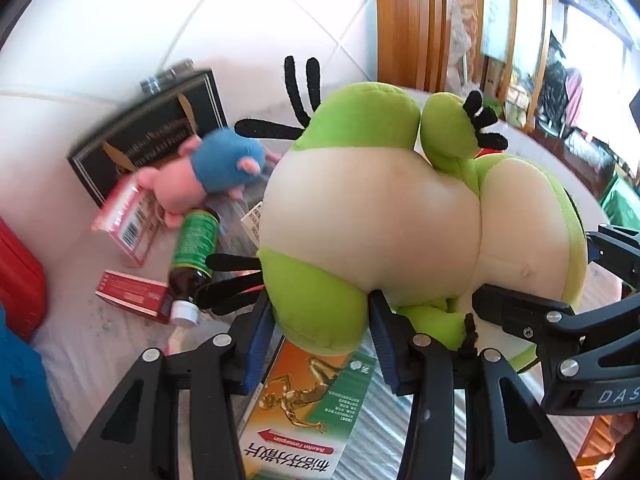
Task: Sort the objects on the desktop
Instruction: 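Grasp the green frog plush with the left tool and lift it, then carry the green plush into the blue crate and release it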
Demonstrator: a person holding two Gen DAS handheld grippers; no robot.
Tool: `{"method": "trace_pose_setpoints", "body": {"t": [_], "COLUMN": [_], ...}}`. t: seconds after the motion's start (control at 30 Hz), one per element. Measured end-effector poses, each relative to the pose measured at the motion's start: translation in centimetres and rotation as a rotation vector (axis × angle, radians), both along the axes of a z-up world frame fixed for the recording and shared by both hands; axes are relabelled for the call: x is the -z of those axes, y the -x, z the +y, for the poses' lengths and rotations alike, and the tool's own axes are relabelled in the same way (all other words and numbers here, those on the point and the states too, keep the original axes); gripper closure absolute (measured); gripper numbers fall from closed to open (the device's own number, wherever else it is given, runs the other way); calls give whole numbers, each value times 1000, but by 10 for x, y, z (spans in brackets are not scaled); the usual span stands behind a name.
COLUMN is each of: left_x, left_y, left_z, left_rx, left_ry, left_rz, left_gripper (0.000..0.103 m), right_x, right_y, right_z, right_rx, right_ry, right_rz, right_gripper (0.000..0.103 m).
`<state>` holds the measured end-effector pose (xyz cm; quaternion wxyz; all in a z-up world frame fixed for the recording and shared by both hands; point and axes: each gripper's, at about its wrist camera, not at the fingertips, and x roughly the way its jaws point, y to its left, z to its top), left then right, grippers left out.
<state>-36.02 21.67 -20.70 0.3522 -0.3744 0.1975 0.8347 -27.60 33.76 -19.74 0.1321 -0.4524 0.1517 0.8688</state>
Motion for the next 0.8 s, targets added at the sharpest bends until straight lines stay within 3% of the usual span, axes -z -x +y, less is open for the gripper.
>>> {"method": "trace_pose_setpoints", "body": {"t": [0.33, 0.53, 0.8], "left_x": [-82, -141, -214], "left_y": [-33, -51, -93], "left_z": [-47, -116, -239], "left_rx": [-151, -368, -698], "left_ry": [-74, -105, -93], "left_rz": [153, 259, 402], "left_gripper": [58, 58, 58], "right_x": [-78, -134, -206], "right_y": [-6, 10, 20], "right_z": [-27, -76, -192], "right_rx": [-146, -352, -675], "right_ry": [-61, -82, -67], "right_rz": [139, 246, 394], "right_gripper": [21, 21, 21]}}
